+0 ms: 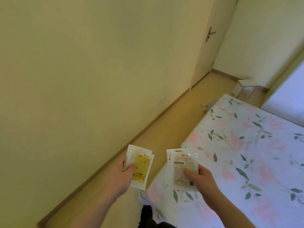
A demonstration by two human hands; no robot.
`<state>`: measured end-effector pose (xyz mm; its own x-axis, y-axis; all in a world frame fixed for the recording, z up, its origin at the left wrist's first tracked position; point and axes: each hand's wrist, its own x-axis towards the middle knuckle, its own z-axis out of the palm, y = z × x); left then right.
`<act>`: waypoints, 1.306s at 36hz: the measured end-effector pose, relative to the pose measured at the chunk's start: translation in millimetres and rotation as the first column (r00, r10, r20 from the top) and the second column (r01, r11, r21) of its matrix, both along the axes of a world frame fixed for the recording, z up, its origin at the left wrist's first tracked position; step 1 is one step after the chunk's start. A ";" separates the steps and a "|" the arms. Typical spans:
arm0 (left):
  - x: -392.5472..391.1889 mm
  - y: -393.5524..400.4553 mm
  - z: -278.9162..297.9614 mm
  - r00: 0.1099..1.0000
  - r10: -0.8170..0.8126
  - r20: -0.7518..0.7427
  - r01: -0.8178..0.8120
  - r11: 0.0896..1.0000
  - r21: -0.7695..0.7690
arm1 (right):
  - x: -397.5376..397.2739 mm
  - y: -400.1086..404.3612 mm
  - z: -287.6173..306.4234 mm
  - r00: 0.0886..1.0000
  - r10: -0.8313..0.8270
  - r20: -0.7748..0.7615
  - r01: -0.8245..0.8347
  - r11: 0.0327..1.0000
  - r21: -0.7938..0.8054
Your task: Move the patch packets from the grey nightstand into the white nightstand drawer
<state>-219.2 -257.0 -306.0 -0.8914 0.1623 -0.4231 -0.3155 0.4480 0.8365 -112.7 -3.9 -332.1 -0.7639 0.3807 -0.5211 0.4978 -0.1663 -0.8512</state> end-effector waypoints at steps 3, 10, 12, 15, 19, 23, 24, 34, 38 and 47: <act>-49.8 9.0 5.1 1.000 -0.010 0.008 0.009 0.999 0.033 | -46.7 4.5 -4.5 0.998 -0.062 -0.002 0.062 0.997 -0.035; -151.3 32.1 22.0 0.996 -0.080 -0.036 0.080 0.997 0.002 | -144.6 14.7 4.2 0.998 -0.063 -0.004 0.063 0.997 -0.048; -179.4 44.8 25.8 0.995 -0.090 -0.034 0.091 0.996 0.021 | -171.2 22.2 11.3 0.997 -0.067 -0.026 0.066 0.997 -0.038; -221.6 67.5 25.4 0.992 -0.129 -0.009 0.129 0.991 0.042 | -207.2 37.2 16.5 0.992 -0.114 -0.059 0.112 0.993 -0.034; -283.1 99.3 17.6 0.975 -0.216 0.052 0.214 0.976 0.049 | -250.3 60.1 9.7 0.975 -0.217 -0.054 0.215 0.976 -0.046; -342.8 133.7 6.8 0.945 -0.310 0.099 0.306 0.950 0.059 | -289.1 81.3 -0.3 0.942 -0.332 -0.038 0.330 0.943 -0.048; -356.8 142.2 4.5 0.937 -0.334 0.107 0.329 0.942 0.059 | -298.2 85.8 -2.6 0.932 -0.361 -0.032 0.359 0.932 -0.050; -491.5 235.6 2.9 0.810 -0.583 0.059 0.578 0.812 0.085 | -377.7 114.7 0.4 0.794 -0.606 -0.047 0.604 0.796 -0.038; -510.7 287.5 4.1 0.736 -0.675 0.052 0.670 0.737 0.085 | -380.1 131.9 16.1 0.722 -0.687 -0.082 0.687 0.726 -0.025; -510.0 422.8 4.3 0.490 -0.871 0.025 0.868 0.490 0.080 | -339.3 193.3 21.3 0.464 -0.882 -0.085 0.884 0.466 -0.015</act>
